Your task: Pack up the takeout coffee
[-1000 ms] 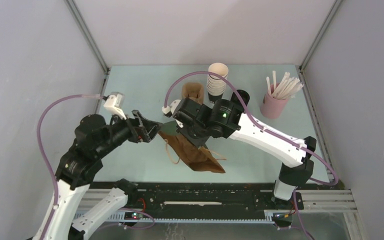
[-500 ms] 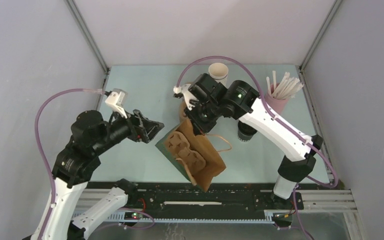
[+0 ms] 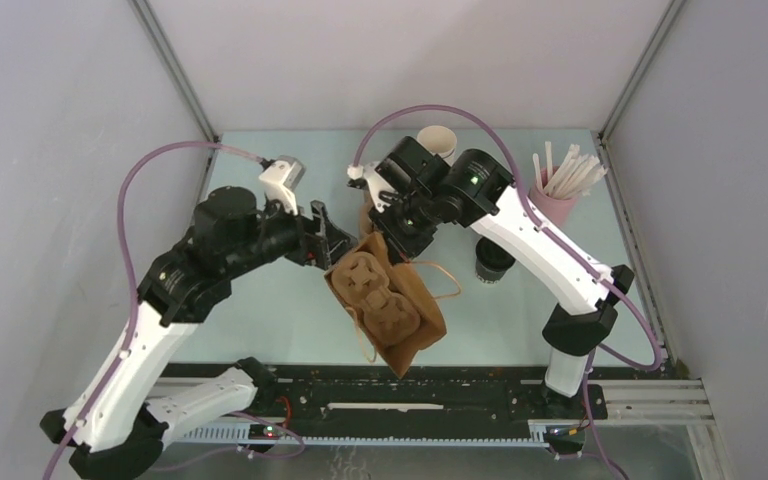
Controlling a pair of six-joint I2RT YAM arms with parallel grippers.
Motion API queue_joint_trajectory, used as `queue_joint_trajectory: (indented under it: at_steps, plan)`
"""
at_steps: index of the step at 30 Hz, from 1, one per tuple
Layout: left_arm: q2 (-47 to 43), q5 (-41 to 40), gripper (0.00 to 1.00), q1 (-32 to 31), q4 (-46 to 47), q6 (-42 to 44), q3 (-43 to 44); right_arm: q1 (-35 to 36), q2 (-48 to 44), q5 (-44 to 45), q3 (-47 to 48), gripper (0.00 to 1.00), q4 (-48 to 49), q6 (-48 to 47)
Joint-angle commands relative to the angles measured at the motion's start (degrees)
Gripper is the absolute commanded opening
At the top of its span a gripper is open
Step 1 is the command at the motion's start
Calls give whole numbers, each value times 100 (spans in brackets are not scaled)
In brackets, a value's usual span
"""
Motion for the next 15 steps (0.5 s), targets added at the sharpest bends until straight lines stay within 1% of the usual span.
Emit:
queue_joint_trajectory:
  at_steps: [1,5,7,9,11,15]
  plan:
    - [294,-862,82,-344,28,454,309,-76,39,-89,118,0,22,-153]
    - [468,-1455,77,-657,47,930,286,-167,84,-261,37,0,86,-152]
    - [433,-1521,74,-780,236,1099,170,-236,121,-386,54,0,123,-128]
    - [311,-1439,74,-916,543,1210,-5,-288,139,-479,75,0,151,-105]
    - [228,-1432,76,-1063,750,1312,-162,-332,154,-476,96,0,153,-110]
    - [165,-1633,83,-1172,834,1414,-256,-415,208,-605,100,0,181,-133]
